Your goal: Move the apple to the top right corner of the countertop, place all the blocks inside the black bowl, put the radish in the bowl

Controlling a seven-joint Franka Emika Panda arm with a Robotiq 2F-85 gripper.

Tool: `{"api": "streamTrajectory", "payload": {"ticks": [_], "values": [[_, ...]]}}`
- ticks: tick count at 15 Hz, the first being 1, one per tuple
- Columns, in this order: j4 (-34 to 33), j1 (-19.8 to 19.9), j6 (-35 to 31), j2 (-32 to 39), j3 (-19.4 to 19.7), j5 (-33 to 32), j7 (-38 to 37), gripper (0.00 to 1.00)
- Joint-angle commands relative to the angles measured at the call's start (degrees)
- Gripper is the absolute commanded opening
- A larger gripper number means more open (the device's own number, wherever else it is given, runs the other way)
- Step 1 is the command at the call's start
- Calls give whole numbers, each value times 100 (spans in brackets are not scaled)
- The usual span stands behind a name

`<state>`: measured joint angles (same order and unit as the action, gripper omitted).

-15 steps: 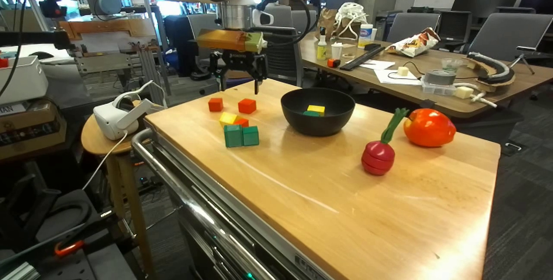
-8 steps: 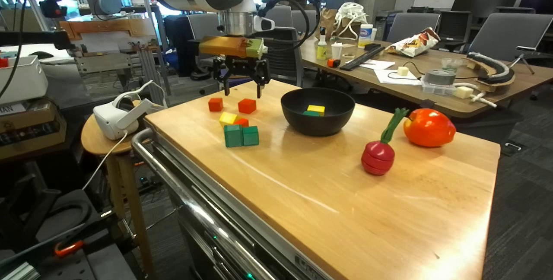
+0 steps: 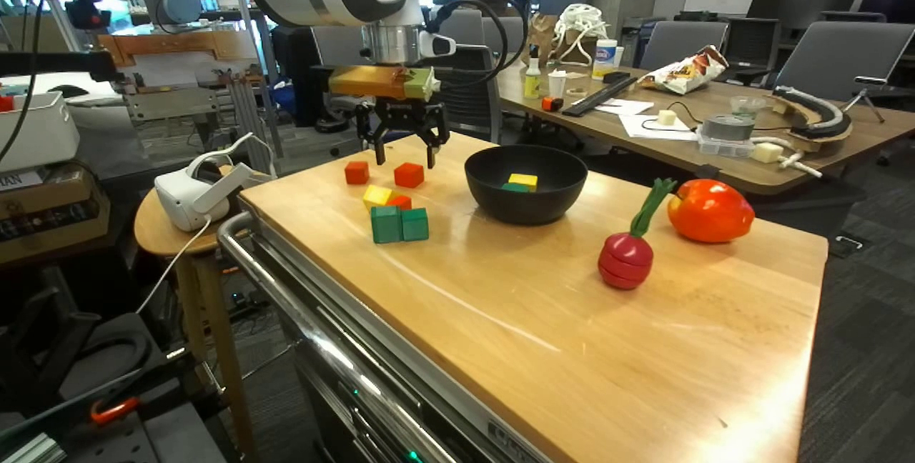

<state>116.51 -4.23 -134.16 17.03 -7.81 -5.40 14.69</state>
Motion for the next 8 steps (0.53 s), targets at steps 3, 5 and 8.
{"api": "streamTrajectory", "payload": {"ticks": [3,5,8], "values": [[-307,-102,77,283,110,-159,-229,59],[-344,-108,79,322,117,-178,-247,42],[-285,-140,88,212,152,-315,-323,19]]}}
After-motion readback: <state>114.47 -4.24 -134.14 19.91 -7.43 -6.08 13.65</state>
